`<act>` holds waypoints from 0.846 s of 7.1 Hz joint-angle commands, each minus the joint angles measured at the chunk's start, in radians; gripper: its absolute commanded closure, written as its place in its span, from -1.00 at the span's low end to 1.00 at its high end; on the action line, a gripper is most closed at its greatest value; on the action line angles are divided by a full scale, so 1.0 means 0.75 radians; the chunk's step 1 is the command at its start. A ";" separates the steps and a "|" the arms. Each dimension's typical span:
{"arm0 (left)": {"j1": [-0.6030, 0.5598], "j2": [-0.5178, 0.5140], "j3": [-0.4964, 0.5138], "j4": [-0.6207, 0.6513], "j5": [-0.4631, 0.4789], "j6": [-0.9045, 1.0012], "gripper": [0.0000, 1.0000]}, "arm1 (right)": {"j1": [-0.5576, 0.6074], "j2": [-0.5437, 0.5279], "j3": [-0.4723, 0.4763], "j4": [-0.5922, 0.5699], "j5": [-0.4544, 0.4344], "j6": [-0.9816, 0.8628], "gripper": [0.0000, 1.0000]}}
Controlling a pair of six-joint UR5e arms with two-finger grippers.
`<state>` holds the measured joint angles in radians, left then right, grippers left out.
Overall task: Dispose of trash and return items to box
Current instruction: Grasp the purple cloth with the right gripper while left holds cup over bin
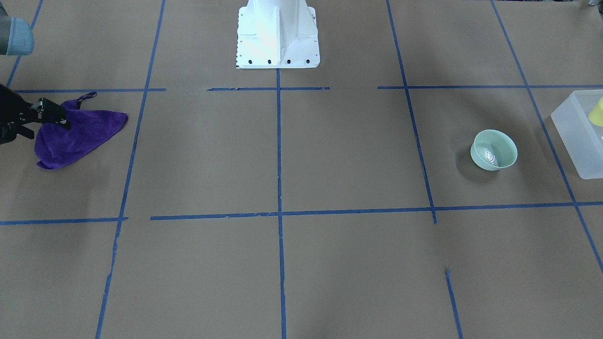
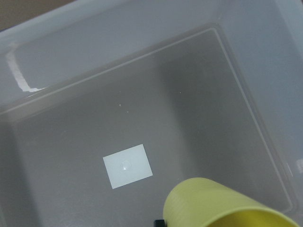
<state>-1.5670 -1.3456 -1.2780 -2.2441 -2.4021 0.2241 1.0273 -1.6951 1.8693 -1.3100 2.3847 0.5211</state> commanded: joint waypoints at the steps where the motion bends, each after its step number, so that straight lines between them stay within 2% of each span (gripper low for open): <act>1: 0.003 -0.004 0.006 -0.004 -0.068 0.000 0.74 | -0.044 -0.122 0.068 0.000 -0.013 0.054 -1.00; 2: 0.003 -0.006 0.000 -0.006 -0.072 -0.002 0.54 | -0.073 -0.149 0.062 0.000 -0.044 0.062 -1.00; 3: 0.003 -0.012 -0.016 -0.016 -0.128 -0.002 0.08 | -0.110 -0.151 0.050 -0.002 -0.093 0.080 -1.00; 4: 0.001 -0.032 -0.018 -0.021 -0.131 -0.004 -0.61 | -0.134 -0.151 0.032 -0.002 -0.097 0.097 -1.00; 5: 0.001 -0.036 -0.022 -0.023 -0.131 -0.004 -0.85 | -0.157 -0.149 0.030 -0.002 -0.099 0.101 -1.00; 6: -0.003 -0.032 -0.103 -0.021 -0.133 -0.016 -0.91 | -0.171 -0.149 0.029 -0.002 -0.105 0.101 -1.00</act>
<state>-1.5669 -1.3690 -1.3073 -2.2594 -2.4987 0.2189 0.9172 -1.8067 1.8941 -1.3115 2.3120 0.5933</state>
